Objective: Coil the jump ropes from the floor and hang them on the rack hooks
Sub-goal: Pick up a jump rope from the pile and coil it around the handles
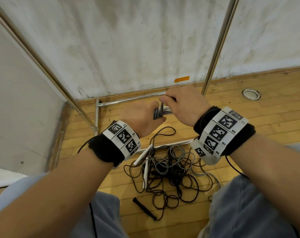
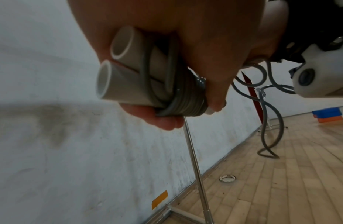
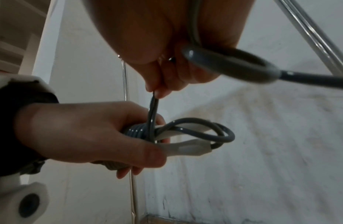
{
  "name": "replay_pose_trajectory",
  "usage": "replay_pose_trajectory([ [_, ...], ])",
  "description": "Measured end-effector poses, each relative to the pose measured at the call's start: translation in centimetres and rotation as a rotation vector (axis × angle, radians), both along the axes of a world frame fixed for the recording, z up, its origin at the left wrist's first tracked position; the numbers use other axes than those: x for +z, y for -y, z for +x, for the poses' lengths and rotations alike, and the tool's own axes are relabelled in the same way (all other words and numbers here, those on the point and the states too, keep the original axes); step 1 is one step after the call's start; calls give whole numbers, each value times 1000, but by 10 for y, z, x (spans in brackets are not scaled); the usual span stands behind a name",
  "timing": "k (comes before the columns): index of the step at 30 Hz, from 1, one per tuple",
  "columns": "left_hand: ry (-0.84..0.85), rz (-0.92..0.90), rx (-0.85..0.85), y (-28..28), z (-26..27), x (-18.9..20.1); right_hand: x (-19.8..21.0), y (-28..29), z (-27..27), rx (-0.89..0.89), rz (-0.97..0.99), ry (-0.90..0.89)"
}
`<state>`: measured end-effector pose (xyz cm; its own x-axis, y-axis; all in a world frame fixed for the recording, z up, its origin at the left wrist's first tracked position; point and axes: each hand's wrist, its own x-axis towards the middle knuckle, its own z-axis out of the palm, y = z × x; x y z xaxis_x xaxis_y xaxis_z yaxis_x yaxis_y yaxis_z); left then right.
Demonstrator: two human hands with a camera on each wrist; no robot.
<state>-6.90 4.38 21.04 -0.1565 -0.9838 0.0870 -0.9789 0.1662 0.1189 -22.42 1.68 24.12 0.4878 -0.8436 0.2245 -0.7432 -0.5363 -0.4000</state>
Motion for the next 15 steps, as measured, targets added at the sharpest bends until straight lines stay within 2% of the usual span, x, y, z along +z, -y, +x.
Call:
replay_pose_trajectory([
  [8, -26, -30, -94, -1, -2, -1, 0, 12, -15, -88, 62, 11],
  [15, -255, -73, -267, -7, 3, 13, 5, 25, -31, -72, 351, 225],
])
